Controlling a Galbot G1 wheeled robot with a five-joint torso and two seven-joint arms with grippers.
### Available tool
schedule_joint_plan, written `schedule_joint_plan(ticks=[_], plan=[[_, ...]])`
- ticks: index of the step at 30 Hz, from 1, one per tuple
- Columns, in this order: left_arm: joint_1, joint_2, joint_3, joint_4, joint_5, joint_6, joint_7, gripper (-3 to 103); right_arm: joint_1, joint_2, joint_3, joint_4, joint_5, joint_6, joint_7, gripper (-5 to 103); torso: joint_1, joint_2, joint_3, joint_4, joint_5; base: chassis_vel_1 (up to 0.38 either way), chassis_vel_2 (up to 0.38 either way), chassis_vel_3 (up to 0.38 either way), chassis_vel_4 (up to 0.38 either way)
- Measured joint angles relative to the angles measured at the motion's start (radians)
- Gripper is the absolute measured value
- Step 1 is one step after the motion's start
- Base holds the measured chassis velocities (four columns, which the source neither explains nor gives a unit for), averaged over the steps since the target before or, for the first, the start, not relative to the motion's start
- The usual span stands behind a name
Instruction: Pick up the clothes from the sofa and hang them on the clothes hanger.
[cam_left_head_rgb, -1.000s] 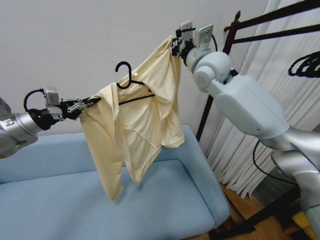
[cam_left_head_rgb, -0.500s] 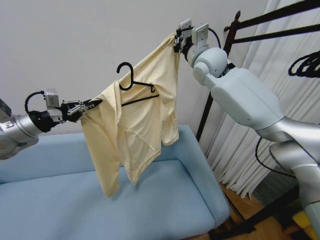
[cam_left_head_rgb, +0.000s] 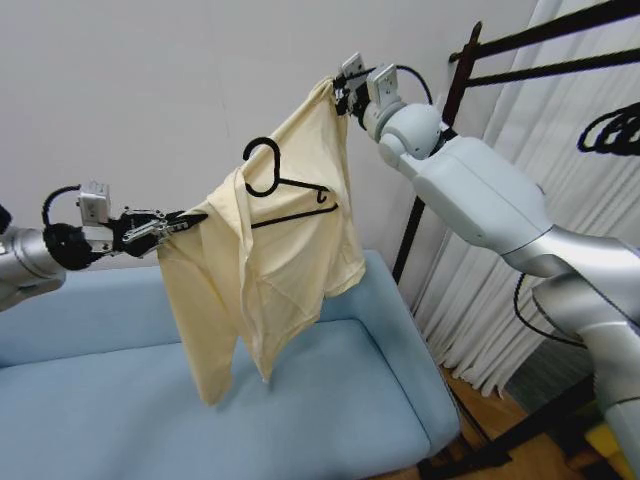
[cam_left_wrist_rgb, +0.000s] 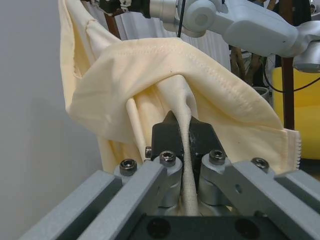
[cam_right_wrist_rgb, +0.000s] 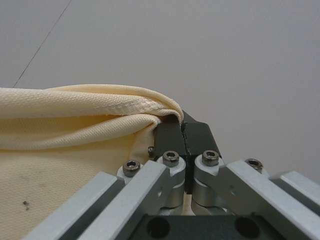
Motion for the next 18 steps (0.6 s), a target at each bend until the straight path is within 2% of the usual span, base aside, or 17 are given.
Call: schedule_joint_plan(ticks=[5,10,14,18], plan=[[-0.004,0.0,-0.001,0.002,-0.002,0.001,-0.007,2,-0.015,-0.011,-0.008,-0.001,0.009,0.001,0.005,0,0.0,0.0,0.0,0.0,0.0,0.0,0.0,0.0,0.0],[-0.005,0.003,-0.002,0.015,-0.004,0.002,0.041,2,-0.03,-0.007,-0.016,-0.052,-0.003,0.049,-0.021,0,0.0,0.0,0.0,0.0,0.0,0.0,0.0,0.0,0.0],[-0.006,0.007,-0.003,0.032,-0.002,0.002,0.105,2,-0.044,0.015,-0.009,-0.118,-0.012,0.097,-0.025,0,0.0,0.0,0.0,0.0003,-0.0001,0.0,0.0,0.0,0.0],[-0.008,0.008,-0.003,0.038,-0.003,0.003,0.116,2,-0.052,0.022,-0.004,-0.141,-0.019,0.112,-0.025,0,0.0,0.0,0.0,0.0001,0.0,0.0,0.0,0.0,0.0]])
